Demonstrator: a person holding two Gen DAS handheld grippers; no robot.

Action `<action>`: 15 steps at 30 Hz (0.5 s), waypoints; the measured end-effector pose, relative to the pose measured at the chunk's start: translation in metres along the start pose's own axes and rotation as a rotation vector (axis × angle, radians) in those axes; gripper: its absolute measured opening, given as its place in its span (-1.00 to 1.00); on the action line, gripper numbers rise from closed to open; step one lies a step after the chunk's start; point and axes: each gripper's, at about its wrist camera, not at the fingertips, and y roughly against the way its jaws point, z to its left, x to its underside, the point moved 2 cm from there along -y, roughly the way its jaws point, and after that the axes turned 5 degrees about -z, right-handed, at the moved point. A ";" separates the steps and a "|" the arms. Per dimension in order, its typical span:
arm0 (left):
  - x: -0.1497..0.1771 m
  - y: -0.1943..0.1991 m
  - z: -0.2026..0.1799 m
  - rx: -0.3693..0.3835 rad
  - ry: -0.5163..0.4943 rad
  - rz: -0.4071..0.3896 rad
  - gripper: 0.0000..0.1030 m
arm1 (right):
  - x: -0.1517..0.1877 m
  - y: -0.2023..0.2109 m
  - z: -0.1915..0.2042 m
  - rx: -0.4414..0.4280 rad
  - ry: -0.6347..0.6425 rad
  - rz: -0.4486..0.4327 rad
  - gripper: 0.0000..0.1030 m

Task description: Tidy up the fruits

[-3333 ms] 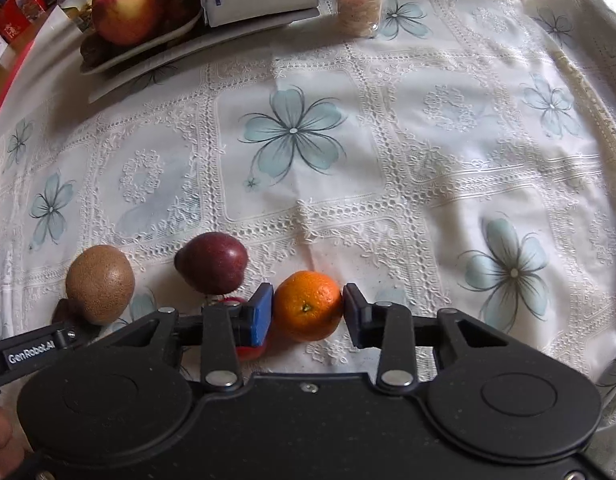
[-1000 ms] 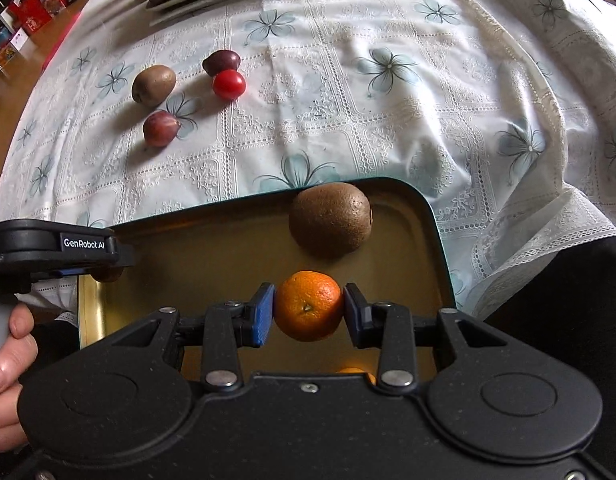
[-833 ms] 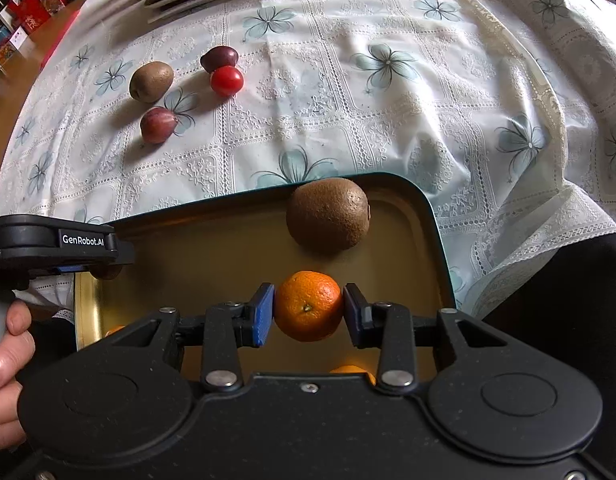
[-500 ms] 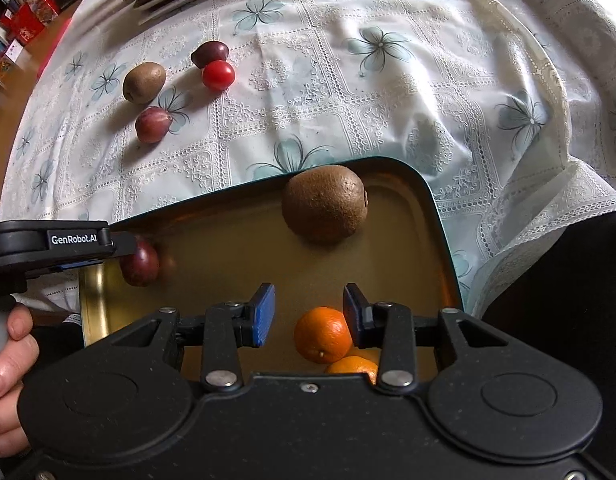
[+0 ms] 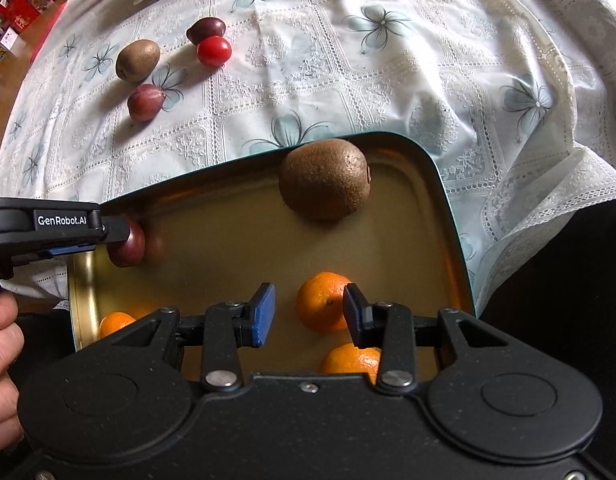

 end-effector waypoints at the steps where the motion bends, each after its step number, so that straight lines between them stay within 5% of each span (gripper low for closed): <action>1: 0.000 0.000 0.000 0.000 0.000 0.001 -0.32 | 0.000 0.000 0.000 0.000 0.001 0.001 -0.10; 15: 0.000 0.000 0.000 0.005 0.003 -0.001 -0.32 | 0.002 -0.002 0.002 0.003 0.015 0.001 -0.08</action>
